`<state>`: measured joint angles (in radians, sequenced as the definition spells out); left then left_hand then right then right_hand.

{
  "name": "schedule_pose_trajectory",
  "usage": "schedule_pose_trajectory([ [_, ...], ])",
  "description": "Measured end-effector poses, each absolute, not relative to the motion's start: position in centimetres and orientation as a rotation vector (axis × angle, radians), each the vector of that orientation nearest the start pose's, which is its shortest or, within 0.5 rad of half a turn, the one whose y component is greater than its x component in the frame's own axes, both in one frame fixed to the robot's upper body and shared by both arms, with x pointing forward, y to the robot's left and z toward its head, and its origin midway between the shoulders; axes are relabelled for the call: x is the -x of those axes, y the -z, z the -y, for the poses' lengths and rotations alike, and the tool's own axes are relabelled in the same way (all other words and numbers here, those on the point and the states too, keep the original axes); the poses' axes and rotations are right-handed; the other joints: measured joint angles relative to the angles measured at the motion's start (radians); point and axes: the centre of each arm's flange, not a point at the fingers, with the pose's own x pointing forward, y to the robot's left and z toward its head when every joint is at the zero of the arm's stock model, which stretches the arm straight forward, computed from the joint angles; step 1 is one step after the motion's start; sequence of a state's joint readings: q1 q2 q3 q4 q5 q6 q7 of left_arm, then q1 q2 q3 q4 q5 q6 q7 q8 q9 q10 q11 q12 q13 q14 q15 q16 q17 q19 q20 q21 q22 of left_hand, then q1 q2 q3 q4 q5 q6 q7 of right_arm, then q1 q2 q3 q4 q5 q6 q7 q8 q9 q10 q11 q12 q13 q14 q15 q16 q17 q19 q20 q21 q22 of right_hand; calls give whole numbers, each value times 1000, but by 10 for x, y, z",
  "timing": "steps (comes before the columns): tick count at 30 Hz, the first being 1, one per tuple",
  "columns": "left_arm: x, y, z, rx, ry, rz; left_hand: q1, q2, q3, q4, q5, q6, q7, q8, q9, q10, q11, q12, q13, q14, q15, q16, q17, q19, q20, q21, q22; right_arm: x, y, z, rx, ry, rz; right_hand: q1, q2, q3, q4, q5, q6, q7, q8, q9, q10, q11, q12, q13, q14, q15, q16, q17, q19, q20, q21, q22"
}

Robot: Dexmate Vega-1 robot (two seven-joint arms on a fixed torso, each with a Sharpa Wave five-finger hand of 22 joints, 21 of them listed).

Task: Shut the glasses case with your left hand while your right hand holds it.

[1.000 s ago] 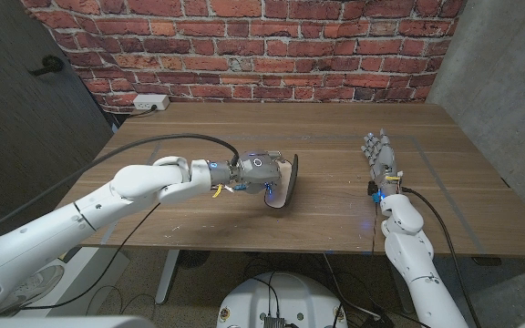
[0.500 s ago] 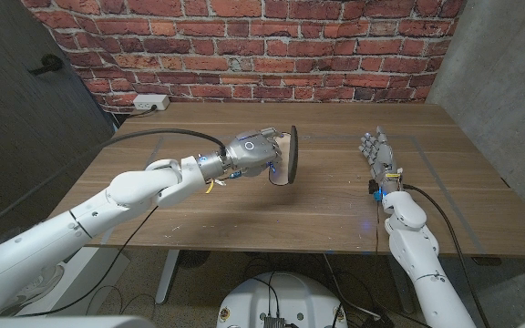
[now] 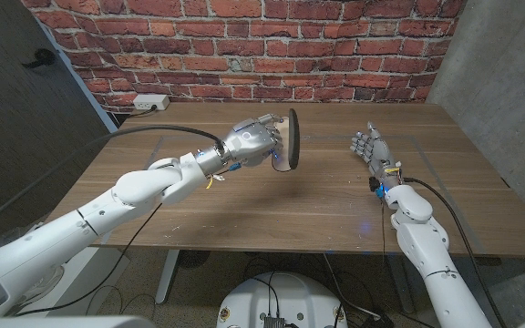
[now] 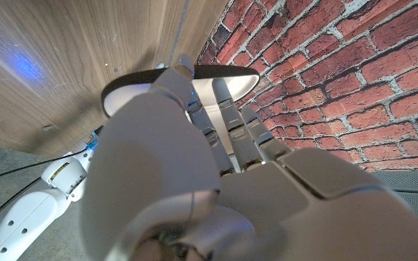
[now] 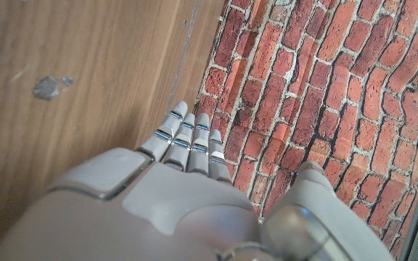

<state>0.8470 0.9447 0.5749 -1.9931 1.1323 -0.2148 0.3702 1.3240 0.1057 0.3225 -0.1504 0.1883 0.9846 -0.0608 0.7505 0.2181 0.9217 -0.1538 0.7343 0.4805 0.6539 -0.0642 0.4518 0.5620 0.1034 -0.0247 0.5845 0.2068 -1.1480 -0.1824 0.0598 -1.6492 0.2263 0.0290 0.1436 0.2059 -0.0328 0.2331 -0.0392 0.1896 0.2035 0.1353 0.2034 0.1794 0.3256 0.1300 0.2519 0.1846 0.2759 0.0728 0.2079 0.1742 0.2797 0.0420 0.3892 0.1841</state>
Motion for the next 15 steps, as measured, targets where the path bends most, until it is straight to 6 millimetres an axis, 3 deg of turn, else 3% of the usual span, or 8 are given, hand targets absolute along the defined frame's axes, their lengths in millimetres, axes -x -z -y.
schedule_pose_trajectory([
  [9,-486,-29,-143,-1809,-83,1516,1,1,-3,3,0,0,0,0,0,0,0,-4,5,0,0,-5,9,0,0,4,-2,-589,58,289,66,-200,513,-29,-47,-39,3,12,27,3,0,5,41,20,7,0,76,3,10,1,71,8,14,5],
  [15,-489,-31,-141,-1791,-100,1520,4,4,-4,4,-3,0,0,-4,0,0,0,-8,5,0,0,-9,12,0,0,6,-2,-587,53,285,112,-262,495,-46,-73,-65,2,25,58,8,4,5,93,18,18,0,149,-5,19,5,132,7,29,5],
])
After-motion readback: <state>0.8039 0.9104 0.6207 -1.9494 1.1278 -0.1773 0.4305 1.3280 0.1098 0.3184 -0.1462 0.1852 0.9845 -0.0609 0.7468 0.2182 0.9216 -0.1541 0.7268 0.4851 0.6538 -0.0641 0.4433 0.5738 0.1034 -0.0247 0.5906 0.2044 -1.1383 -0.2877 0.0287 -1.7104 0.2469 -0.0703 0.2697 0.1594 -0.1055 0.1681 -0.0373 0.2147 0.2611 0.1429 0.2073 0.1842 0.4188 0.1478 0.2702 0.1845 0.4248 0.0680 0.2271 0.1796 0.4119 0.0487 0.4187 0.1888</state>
